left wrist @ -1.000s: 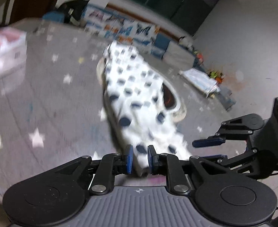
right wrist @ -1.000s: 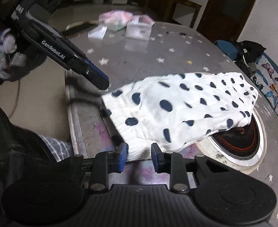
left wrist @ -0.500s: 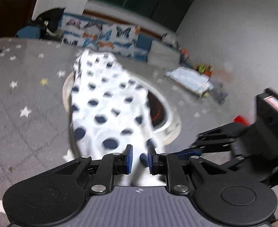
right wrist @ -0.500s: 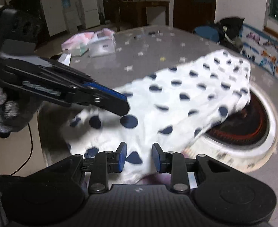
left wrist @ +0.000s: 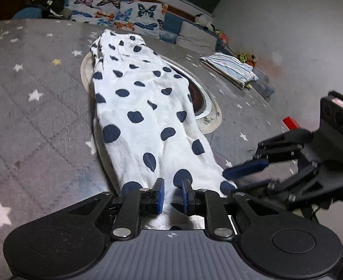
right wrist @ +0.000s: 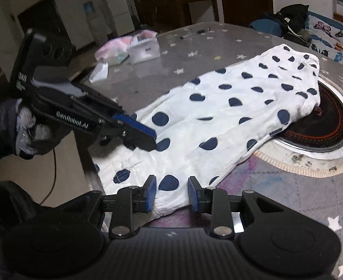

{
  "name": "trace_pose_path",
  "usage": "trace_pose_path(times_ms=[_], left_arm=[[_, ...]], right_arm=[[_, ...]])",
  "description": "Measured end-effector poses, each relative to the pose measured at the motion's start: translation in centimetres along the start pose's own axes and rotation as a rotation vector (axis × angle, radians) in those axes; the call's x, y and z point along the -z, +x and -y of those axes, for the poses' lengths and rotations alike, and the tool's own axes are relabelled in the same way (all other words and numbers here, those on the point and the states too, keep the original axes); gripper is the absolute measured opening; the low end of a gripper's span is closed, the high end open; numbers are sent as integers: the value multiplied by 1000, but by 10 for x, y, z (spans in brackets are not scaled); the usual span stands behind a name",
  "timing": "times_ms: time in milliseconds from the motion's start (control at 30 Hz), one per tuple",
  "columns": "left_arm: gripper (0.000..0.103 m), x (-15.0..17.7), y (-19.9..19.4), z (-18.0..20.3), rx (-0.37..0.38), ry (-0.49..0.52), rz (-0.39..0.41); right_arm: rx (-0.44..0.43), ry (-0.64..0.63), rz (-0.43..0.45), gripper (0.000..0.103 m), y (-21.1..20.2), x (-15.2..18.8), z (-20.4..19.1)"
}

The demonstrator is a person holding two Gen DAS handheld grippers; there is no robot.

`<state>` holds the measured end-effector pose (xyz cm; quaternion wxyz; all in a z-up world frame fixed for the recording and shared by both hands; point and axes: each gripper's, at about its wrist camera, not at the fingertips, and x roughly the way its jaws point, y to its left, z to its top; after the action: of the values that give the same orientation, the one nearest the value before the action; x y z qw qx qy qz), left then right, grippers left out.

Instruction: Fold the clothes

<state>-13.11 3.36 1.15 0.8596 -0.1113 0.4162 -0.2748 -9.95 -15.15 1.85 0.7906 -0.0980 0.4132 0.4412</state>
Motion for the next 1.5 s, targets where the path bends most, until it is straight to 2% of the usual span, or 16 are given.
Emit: trace_pose_path(times_ms=[67, 200, 300, 433, 500, 667, 867, 967, 1100, 1500], left_arm=[[21, -8, -4, 3, 0, 16, 11], [30, -28, -7, 12, -7, 47, 53], [31, -46, 5, 17, -6, 55, 64], [32, -71, 38, 20, -34, 59, 51], [35, -82, 55, 20, -48, 58, 41], [36, -98, 91, 14, -77, 49, 7], [36, -101, 116, 10, -73, 38, -29], [36, -101, 120, 7, -68, 26, -31], [39, -103, 119, 3, -67, 11, -18], [39, -110, 117, -11, -59, -60, 4]], right_arm=[[20, 20, 31, 29, -11, -4, 11], [122, 90, 98, 29, -29, -16, 53], [185, 149, 120, 29, -27, -27, 93], [206, 214, 122, 29, -10, -38, 132], [196, 252, 116, 28, 2, -41, 148], [144, 300, 113, 22, 24, -47, 172], [75, 235, 193, 22, 30, -73, 166], [21, 208, 202, 23, 36, -79, 161], [-21, 204, 209, 23, 33, -74, 158], [-7, 311, 230, 24, -2, -36, 189]])
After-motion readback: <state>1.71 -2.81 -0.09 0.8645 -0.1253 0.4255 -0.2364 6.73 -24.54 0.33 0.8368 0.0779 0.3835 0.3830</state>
